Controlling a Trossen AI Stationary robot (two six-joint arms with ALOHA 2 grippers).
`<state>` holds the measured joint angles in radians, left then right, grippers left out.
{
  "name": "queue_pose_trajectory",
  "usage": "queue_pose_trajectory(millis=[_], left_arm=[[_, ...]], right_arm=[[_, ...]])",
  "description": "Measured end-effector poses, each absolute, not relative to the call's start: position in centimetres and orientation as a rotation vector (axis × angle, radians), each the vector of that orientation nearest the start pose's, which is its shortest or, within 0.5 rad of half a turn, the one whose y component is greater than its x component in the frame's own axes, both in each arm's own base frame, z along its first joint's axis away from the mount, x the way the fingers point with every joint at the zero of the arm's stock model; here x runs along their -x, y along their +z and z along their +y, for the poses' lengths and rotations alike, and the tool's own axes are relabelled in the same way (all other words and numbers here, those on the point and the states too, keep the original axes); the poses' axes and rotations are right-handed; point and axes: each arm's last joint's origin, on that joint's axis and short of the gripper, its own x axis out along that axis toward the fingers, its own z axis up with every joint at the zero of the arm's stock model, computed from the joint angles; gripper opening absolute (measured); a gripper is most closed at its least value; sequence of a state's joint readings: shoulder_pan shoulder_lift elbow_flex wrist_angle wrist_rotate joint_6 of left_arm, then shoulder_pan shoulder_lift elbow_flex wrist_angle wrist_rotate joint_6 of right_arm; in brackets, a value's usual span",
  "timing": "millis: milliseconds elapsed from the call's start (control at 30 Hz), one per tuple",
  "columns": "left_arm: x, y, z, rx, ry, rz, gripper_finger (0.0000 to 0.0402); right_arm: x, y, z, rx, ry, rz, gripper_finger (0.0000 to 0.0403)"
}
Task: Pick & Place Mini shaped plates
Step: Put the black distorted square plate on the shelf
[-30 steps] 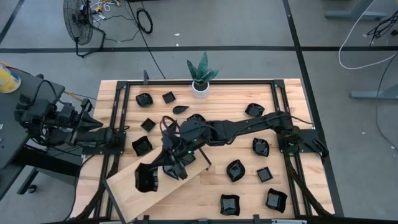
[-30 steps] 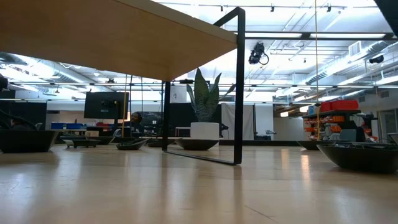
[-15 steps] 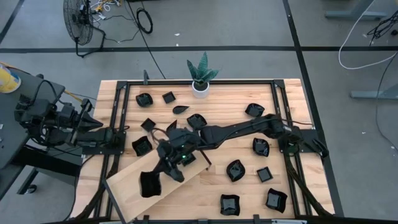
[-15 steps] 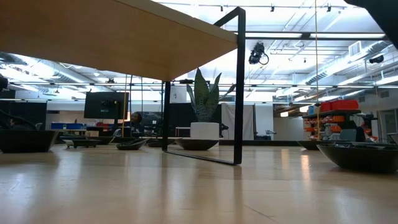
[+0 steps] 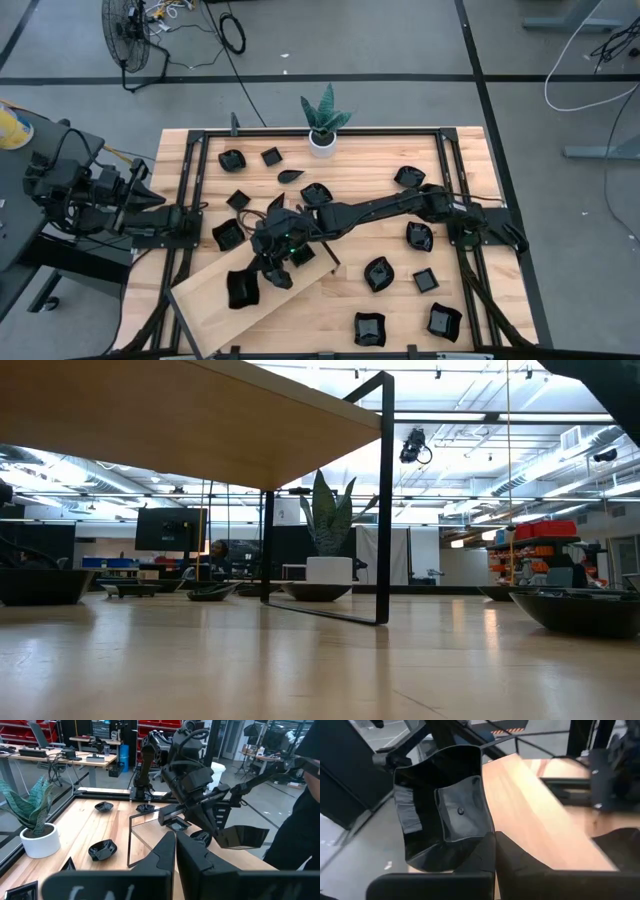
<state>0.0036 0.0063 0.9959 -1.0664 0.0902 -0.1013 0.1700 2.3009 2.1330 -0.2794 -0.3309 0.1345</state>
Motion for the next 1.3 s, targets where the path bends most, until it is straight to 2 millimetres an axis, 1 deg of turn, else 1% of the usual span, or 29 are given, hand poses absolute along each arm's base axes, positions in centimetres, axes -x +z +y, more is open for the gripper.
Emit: queue_pose_trajectory(millis=[100,267,433,733,900,1067,1300], left_arm=[[6.3,33.5,-0.3,0.105,-0.083,0.081,0.0018],[6.3,33.5,-0.3,0.105,-0.083,0.081,0.0018],[6.3,33.5,-0.3,0.105,-0.083,0.081,0.0018],[6.3,33.5,-0.3,0.105,-0.083,0.081,0.0018],[6.3,33.5,-0.3,0.105,-0.083,0.081,0.0018],[6.3,33.5,-0.3,0.105,-0.083,0.081,0.0018],[6.3,33.5,-0.3,0.105,-0.083,0.081,0.0018]], right_arm=[[-52.5,27.7,9.7,-0.11,0.472,0.468,0.0],[-52.5,27.7,9.8,-0.023,0.523,0.442,0.0],[-52.5,27.5,9.7,-0.035,0.586,0.44,0.0],[-52.6,27.4,9.4,-0.02,0.53,0.449,0.0],[-52.6,27.4,9.4,0.012,0.536,0.436,0.0],[-52.6,26.6,9.4,0.011,0.536,0.446,0.0],[-52.6,26.6,9.4,0.009,0.536,0.444,0.0]])
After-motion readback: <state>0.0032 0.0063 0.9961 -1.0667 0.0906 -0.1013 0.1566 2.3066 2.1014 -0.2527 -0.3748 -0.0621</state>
